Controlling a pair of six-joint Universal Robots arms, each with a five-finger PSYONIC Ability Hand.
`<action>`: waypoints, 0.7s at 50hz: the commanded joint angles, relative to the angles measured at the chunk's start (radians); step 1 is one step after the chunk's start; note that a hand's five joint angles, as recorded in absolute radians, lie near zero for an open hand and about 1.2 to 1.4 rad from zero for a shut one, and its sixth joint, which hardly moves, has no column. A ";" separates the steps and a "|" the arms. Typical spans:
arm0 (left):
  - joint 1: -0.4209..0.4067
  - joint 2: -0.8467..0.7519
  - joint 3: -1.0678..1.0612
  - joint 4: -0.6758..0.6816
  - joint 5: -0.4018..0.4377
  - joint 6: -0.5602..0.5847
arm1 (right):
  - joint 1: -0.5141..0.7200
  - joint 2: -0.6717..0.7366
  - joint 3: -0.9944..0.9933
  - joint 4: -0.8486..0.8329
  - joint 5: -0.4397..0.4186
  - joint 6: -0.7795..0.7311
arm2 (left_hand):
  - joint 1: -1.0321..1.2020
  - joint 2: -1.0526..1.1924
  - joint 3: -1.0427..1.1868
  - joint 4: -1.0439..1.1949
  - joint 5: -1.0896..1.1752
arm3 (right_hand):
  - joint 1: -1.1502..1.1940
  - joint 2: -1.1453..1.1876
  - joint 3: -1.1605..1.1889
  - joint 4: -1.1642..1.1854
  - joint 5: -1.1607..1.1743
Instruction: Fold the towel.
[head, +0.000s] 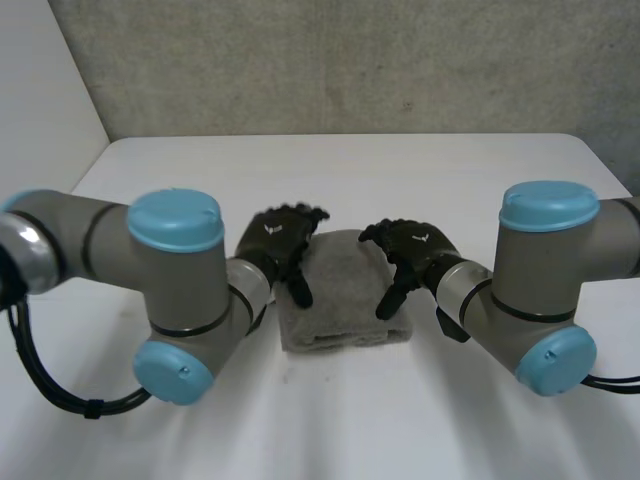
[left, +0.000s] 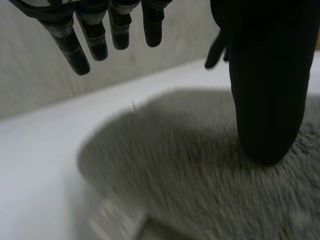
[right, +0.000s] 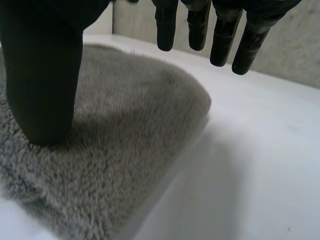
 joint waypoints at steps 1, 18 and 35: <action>0.006 -0.068 0.008 -0.042 -0.017 -0.038 | 0.002 0.061 -0.014 -0.006 0.005 -0.106 | -0.002 0.010 0.008 0.008 -0.033 | -0.035 -0.048 -0.039 -0.058 -0.054; 0.017 0.234 -0.024 -0.109 -0.055 -0.034 | -0.010 -0.187 -0.033 -0.003 0.212 -0.215 | -0.002 0.010 0.008 0.008 -0.033 | -0.035 -0.048 -0.039 -0.058 -0.054; 0.179 0.449 0.062 -0.431 -0.107 -0.019 | -0.056 -0.389 0.008 0.003 0.237 -0.217 | -0.002 0.010 0.008 0.008 -0.033 | -0.035 -0.048 -0.039 -0.058 -0.054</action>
